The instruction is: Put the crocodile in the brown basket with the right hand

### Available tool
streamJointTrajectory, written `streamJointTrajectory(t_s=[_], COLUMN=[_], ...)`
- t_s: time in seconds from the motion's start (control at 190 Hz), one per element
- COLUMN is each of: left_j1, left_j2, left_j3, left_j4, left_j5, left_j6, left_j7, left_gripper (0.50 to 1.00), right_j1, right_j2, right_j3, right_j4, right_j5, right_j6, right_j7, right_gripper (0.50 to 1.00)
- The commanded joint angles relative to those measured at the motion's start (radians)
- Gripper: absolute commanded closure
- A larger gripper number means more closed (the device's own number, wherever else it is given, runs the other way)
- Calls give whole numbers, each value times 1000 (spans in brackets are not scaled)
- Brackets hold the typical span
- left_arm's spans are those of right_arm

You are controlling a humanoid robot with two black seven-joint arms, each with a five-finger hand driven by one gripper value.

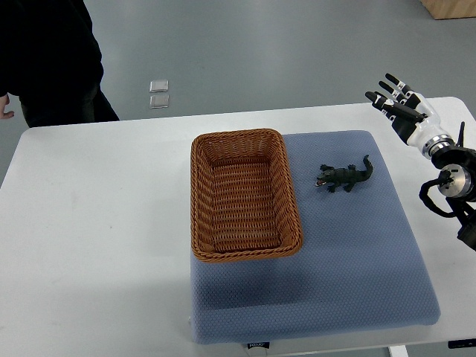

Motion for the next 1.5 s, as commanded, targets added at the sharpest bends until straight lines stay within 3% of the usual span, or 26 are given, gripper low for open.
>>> streamJointTrajectory(t_s=[0.0,1.496], left_j1=[0,0], left_j2=[0,0], left_j3=[0,1], left_j4=[0,0], left_j5=[0,0], left_j6=[-2,0], left_j7=[0,0], left_gripper=[500,500], right_j1=[0,17], right_j2=[0,-43], right_j3=[0,-11], right_j4=[0,2], right_j5=[0,-3], right_j6=[0,11], right_j7=[0,0], right_gripper=[570,570])
